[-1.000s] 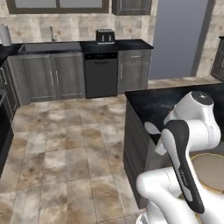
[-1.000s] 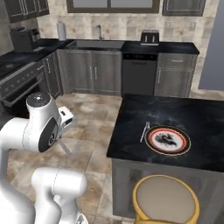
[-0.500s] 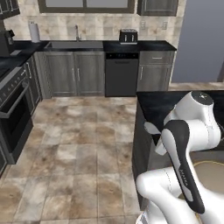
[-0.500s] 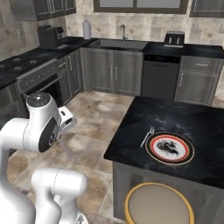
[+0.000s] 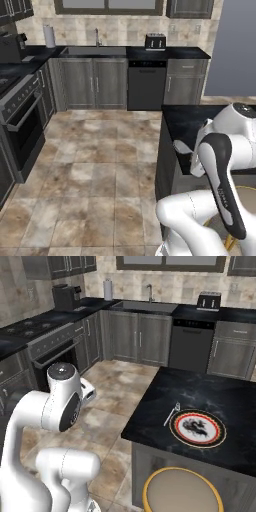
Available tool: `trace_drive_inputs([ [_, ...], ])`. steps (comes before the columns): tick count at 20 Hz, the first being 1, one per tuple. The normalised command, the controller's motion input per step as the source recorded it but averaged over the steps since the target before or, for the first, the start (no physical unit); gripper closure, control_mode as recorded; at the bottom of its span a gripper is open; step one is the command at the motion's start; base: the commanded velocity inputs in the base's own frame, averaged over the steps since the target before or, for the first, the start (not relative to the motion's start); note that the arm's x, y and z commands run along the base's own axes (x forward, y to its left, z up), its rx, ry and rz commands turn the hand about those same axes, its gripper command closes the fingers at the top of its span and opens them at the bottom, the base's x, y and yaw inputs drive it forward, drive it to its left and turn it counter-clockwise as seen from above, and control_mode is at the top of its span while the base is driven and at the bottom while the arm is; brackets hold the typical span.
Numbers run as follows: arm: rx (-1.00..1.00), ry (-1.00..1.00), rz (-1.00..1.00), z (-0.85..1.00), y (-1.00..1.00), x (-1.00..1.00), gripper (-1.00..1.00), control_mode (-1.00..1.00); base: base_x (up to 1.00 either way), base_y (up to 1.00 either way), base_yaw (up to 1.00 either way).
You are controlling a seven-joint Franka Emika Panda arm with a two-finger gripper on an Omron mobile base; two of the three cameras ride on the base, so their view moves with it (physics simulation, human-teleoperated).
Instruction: Take the fork and place it on the left side of the plate. Then take the spoon and place it on the right side of the plate. Make sure they're directly next to the plate.
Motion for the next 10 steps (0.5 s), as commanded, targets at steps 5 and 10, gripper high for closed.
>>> trace_drive_inputs([
  [5,0.02,0.00,0.05,0.00,-0.82,0.04,1.00,-1.00,0.00,0.00,0.00],
  [10,0.01,0.02,-0.02,0.00,-0.79,0.19,1.00,-1.00,0.00,0.00,0.00],
])
